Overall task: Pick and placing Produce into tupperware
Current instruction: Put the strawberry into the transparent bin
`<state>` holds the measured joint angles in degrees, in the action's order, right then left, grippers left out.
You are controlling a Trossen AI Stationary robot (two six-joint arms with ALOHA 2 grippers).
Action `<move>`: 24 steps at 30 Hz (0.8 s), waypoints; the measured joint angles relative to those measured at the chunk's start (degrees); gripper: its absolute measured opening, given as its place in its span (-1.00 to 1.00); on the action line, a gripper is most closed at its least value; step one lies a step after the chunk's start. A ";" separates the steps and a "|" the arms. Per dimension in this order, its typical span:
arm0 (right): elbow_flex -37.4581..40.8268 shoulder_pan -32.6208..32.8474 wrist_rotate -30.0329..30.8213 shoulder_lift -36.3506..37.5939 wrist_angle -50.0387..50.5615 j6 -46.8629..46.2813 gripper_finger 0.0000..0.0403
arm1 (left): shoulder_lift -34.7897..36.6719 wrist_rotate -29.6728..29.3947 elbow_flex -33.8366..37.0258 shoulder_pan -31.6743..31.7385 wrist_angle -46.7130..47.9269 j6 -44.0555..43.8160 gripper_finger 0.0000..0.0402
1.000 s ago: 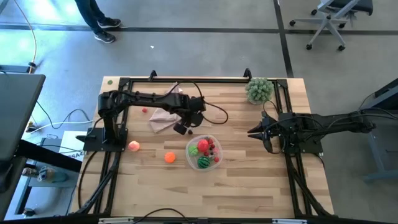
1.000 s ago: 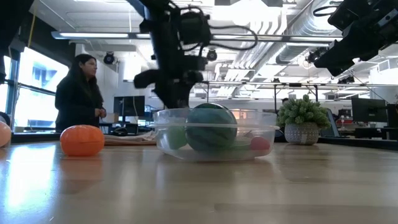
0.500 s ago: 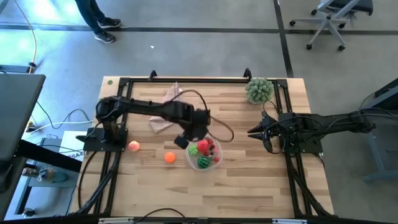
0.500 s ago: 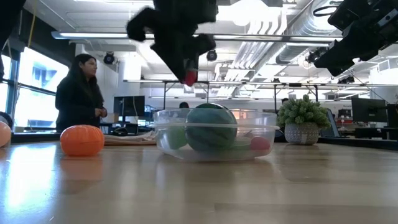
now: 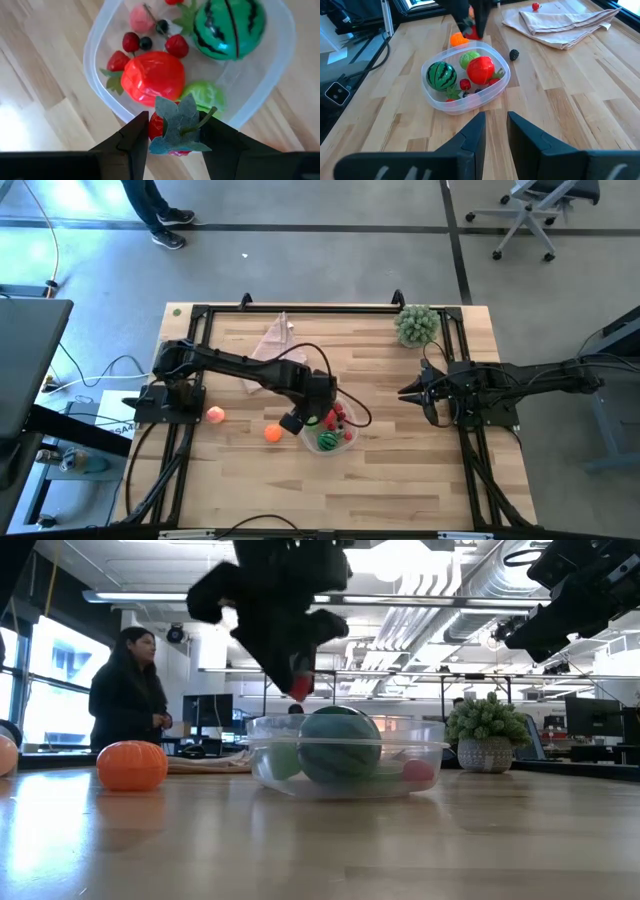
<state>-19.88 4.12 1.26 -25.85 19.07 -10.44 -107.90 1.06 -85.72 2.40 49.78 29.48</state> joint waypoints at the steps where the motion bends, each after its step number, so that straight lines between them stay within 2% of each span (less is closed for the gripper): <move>1: 0.00 0.00 0.00 -0.02 0.00 0.00 -0.66 | 0.00 0.77 0.63 0.34 -0.94 -0.02 -0.28; 9: 0.00 0.01 0.00 0.00 0.00 0.00 -0.66 | 0.00 1.94 5.84 0.54 -5.35 -1.43 -0.28; 14: 0.00 0.02 0.00 -0.02 0.00 0.00 -0.66 | 0.00 5.55 7.23 0.58 -8.64 -1.49 -0.28; 24: 0.00 0.01 0.00 0.00 0.00 0.00 -0.66 | 0.00 3.49 9.48 0.58 -11.29 -1.36 -0.28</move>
<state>-19.88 4.13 1.26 -25.85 19.07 -10.44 -107.90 4.54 -76.24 2.98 38.49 28.12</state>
